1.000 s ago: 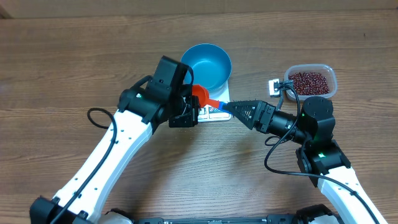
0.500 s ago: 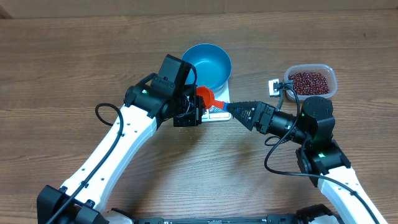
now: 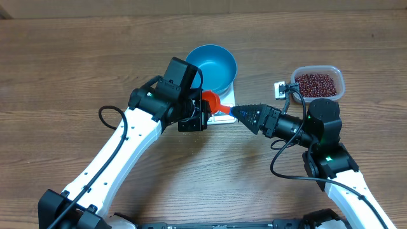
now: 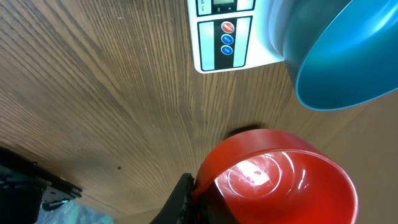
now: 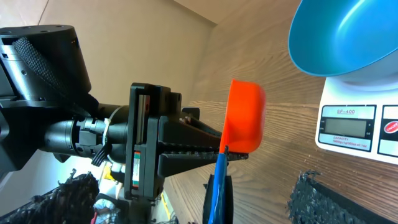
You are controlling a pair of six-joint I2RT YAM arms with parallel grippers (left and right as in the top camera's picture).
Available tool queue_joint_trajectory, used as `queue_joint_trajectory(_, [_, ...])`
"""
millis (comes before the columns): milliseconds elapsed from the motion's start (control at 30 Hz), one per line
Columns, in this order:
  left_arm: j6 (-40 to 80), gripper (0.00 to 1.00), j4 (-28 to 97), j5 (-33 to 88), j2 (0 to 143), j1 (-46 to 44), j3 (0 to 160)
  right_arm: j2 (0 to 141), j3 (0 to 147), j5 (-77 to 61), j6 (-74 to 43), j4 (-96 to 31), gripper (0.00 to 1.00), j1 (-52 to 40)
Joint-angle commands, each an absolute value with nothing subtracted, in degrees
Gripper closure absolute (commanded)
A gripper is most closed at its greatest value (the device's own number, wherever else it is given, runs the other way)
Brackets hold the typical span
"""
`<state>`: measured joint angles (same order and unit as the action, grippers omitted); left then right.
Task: Scoop item into bowl and weigh 150g on scale
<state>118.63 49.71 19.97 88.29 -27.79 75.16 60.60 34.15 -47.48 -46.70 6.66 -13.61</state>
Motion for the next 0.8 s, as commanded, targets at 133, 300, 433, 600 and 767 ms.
queue_joint_trajectory(133, [119.44, 0.95, 51.0, 19.77, 88.6, -28.32, 76.36, 60.47, 35.97, -46.74, -44.95, 6.76, 0.0, -13.87])
queue_joint_trajectory(300, [119.44, 0.96, 51.18, 19.29, 88.58, -28.32, 76.36, 60.47, 35.97, -46.54, -44.86, 6.79, 0.0, -13.87])
queue_joint_trajectory(433, [119.44, 0.96, 51.16, 18.76, 88.42, -28.32, 76.36, 60.47, 35.97, -46.13, -44.86, 6.76, 0.0, -13.87])
queue_joint_trajectory(600, [119.44, 0.96, 51.16, 17.61, 87.57, -28.32, 76.38, 60.47, 35.97, -46.13, -44.86, 6.79, 0.0, -13.87])
queue_joint_trajectory(767, [119.44, 0.96, 51.2, 15.94, 86.32, -28.32, 76.64, 60.47, 35.97, -45.93, -44.84, 6.79, 0.0, -13.87])
